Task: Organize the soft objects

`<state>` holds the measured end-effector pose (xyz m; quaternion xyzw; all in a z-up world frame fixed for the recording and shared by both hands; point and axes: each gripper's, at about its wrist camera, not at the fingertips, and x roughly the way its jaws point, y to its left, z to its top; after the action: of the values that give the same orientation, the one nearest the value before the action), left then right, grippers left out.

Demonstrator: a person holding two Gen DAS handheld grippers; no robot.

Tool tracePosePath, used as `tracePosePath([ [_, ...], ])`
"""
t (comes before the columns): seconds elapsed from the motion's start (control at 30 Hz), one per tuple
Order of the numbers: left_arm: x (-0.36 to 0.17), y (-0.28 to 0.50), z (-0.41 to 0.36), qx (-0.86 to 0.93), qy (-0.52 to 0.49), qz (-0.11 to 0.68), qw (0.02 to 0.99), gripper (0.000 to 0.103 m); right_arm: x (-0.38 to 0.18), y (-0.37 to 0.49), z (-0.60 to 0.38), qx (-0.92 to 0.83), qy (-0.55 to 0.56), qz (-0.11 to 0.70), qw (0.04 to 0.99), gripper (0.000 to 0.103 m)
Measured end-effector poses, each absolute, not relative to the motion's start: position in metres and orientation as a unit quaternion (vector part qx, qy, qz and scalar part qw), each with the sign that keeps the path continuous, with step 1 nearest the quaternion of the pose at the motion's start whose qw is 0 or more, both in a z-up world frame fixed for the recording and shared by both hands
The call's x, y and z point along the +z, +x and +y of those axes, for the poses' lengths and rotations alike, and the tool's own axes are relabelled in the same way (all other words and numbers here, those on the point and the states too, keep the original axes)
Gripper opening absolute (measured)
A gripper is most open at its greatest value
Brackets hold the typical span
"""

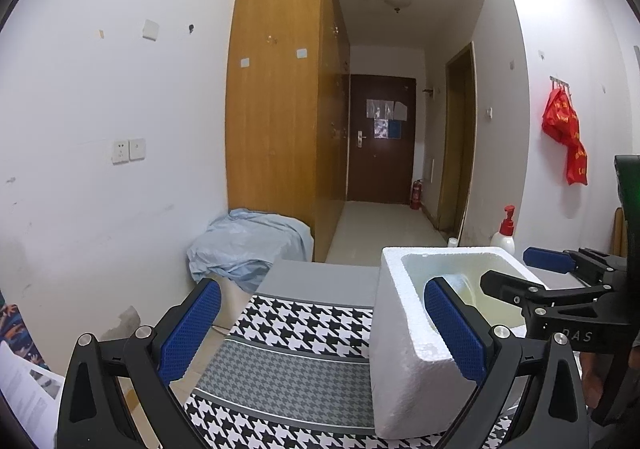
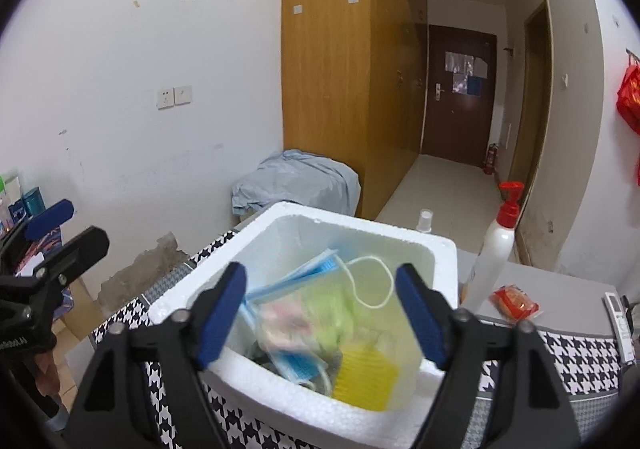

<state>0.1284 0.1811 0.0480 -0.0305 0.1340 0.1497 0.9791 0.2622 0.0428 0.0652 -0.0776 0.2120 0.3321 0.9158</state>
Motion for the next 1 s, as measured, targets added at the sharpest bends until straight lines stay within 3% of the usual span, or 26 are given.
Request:
tracePosePath([
  [0.67, 0.055, 0.128, 0.163, 0.125, -0.027, 0.133, 0.983, 0.102, 0.078, 0.248, 0.013, 0.319, -0.064, 0.195, 0.925, 0.088],
  [0.8, 0.059, 0.127, 0.16, 0.123, -0.034, 0.135, 0.983, 0.102, 0.081, 0.243, 0.004, 0.312, -0.059, 0.192, 0.929, 0.097],
  [1.0, 0.065, 0.127, 0.149, 0.11, -0.018, 0.137, 0.984, 0.102, 0.083, 0.233, -0.006, 0.312, -0.054, 0.187, 0.93, 0.103],
])
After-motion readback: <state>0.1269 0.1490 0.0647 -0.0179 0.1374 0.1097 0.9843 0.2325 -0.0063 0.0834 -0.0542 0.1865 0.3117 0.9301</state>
